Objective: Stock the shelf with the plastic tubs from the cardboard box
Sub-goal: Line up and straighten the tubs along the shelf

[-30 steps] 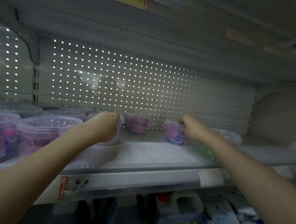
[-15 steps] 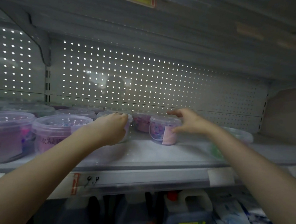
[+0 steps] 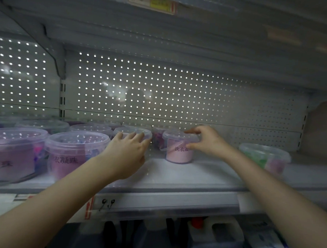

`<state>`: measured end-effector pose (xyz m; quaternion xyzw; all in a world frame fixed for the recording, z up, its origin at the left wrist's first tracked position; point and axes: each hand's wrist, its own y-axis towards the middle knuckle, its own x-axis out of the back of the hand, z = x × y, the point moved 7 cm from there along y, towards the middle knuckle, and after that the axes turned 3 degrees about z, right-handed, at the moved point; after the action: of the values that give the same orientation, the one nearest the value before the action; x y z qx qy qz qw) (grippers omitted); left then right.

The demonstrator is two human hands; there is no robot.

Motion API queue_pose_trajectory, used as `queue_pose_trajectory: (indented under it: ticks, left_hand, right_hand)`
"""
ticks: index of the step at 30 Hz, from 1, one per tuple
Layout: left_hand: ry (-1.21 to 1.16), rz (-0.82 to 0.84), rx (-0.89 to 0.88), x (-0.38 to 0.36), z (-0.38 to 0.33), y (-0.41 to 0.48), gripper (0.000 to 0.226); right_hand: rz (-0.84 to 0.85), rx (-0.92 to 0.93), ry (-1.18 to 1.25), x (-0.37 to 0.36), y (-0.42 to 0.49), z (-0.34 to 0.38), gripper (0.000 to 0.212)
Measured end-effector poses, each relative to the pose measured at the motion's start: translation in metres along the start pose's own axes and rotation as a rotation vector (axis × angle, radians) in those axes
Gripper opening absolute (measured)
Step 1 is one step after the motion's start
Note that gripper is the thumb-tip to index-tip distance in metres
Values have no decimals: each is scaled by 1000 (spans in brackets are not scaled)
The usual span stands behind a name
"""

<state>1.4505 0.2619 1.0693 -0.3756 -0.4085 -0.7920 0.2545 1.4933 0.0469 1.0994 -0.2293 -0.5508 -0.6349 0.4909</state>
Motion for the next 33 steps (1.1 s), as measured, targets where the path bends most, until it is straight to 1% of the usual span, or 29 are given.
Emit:
queue_pose_trajectory:
  ticks: [2,3,5,8,13,18,21,25,29,33]
  left_hand:
    - [19,5,1,-1,-1,-2,54]
    - [19,7,8,-2,-1,-2,54]
    - [13,8,34,-4,0,-3,52]
    - [1,8,59,-5,3,-2,48]
    - [-46,13,77,-4,4,1,42]
    - [-64,39,85,-5,3,1,42]
    - [-59,44,95,-1,4,1,43]
    - [-79,26,87,8,0,0,48]
    - [-129,9,49,16,-17,7,47]
    - [-241,12,42,24,-33,20,47]
  right_hand:
    - [70,-31,-48,0,-1,-15,53]
    - [74,-39,-63,0,-1,-18,49]
    - [40,-25,-75,0,0,-17,39]
    - [1,20,-78,-3,4,-3,36]
    - [-38,29,-68,-8,11,9,35]
    - [-68,31,-102,-10,8,15,37]
    - [-41,32,-115,-9,2,17,39]
    - [23,49,-118,3,-19,18,48]
    - [-49,40,-147,37,-54,-3,41]
    - [-120,-67,-167,75,-89,-51,40]
